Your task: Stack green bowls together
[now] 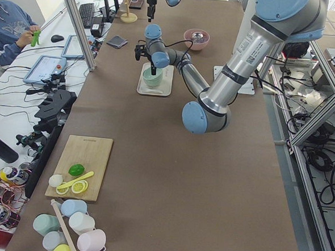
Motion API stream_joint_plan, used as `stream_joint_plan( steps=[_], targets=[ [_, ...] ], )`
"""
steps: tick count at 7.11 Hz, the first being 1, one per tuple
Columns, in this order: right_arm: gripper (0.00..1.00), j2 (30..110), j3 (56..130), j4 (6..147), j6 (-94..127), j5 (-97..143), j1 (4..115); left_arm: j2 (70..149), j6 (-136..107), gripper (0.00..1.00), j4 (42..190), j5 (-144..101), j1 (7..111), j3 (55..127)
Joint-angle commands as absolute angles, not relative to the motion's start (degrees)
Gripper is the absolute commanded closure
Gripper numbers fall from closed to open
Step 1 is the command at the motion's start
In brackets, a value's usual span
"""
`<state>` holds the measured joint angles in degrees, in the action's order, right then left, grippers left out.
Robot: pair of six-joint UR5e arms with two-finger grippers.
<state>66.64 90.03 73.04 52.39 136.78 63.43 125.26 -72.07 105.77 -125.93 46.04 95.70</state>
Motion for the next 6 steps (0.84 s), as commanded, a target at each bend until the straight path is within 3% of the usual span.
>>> stream_joint_plan(
  steps=[1,6],
  targets=[
    [0.00,67.23,90.00,73.04,51.08,136.76,64.59,120.54,-71.37,0.02,105.38,-131.10,51.91,99.91],
    [0.00,76.09,88.95,86.98,10.46,135.27,80.21,97.43,-26.20,0.02,105.12,-134.28,67.91,103.54]
  ],
)
